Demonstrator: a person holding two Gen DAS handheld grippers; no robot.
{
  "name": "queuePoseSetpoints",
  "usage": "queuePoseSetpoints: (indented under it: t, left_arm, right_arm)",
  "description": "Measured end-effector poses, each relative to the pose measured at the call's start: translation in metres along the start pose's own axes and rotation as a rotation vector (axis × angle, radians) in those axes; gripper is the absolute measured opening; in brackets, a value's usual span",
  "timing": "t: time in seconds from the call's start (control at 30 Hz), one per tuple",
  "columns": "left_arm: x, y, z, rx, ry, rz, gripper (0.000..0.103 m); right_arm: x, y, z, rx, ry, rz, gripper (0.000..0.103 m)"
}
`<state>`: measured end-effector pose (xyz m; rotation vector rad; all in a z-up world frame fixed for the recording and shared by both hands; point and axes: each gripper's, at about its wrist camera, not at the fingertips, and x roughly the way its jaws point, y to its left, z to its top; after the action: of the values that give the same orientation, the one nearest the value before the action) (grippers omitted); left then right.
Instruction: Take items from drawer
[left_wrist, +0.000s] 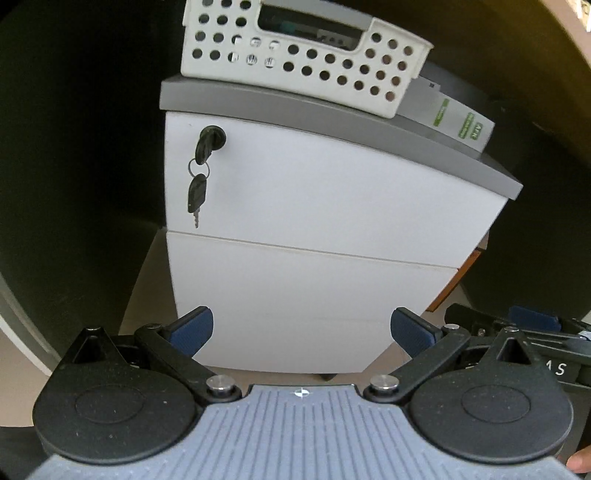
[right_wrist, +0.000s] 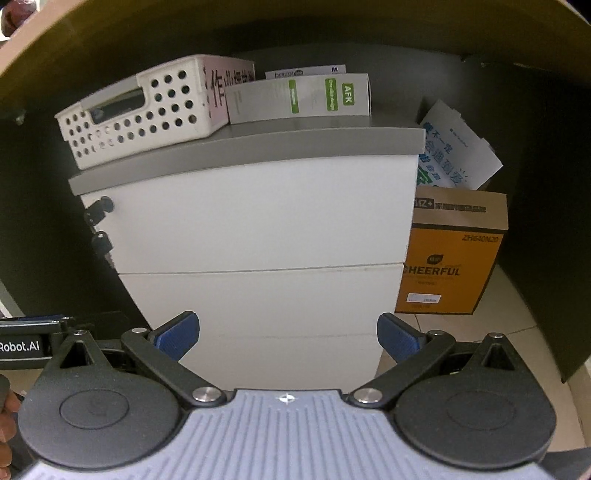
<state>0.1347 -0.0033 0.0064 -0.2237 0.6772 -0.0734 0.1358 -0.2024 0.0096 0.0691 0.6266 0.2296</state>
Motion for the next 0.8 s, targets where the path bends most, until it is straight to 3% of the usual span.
queuePoseSetpoints:
  t: [0.13,0.8]
  left_arm:
    - [-0.026,0.015,-0.009,0.010,-0.012,-0.002,0.103]
    - [-0.085,0.008,-0.040,0.078,-0.005,0.002,0.103]
  right_arm:
    - [-0.016,0.000,-0.003,-0.001,0.002,0.003,0.103]
    - [-0.078,-0.004,-0.032,0.016,0.044,0.013,0.103]
